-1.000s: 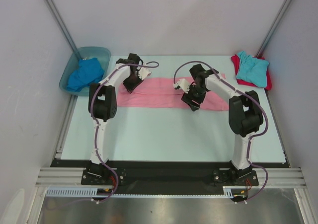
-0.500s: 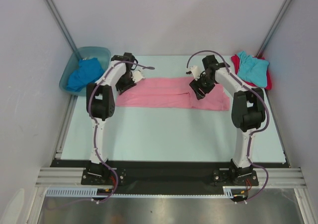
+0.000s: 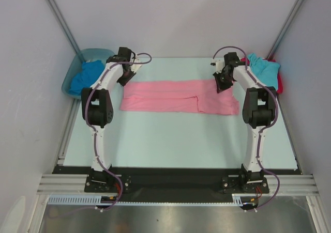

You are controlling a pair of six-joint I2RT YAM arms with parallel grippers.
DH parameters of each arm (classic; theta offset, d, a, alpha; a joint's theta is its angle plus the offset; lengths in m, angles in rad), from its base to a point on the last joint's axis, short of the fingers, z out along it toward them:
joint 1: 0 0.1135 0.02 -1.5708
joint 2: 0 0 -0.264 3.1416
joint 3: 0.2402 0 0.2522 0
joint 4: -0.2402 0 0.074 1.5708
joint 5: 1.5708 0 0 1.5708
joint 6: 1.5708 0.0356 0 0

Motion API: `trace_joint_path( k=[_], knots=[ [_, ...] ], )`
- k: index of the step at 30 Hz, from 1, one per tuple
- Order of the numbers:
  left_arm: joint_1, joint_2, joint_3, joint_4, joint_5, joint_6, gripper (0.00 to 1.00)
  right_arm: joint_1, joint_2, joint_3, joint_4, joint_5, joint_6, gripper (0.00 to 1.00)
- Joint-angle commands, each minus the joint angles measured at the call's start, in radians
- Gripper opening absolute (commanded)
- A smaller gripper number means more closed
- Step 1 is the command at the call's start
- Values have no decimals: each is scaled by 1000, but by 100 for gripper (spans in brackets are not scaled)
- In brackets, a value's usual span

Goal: Fold and stack the t-shirts
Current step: Fold the tshirt

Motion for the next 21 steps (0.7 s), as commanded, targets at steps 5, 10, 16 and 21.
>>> trace_joint_path(
  k=[5, 10, 16, 21],
  knots=[
    [25, -120, -42, 48, -42, -22, 38, -28, 38, 51, 5, 32, 57, 0],
    [39, -159, -54, 59, -55, -16, 38, -46, 67, 40, 1, 30, 70, 0],
    [52, -191, -86, 70, -79, 4, 38, -55, 121, 53, -9, 35, 77, 0],
    [66, -219, -108, 79, -98, 10, 38, -63, 148, 79, -6, 35, 80, 0]
  ],
)
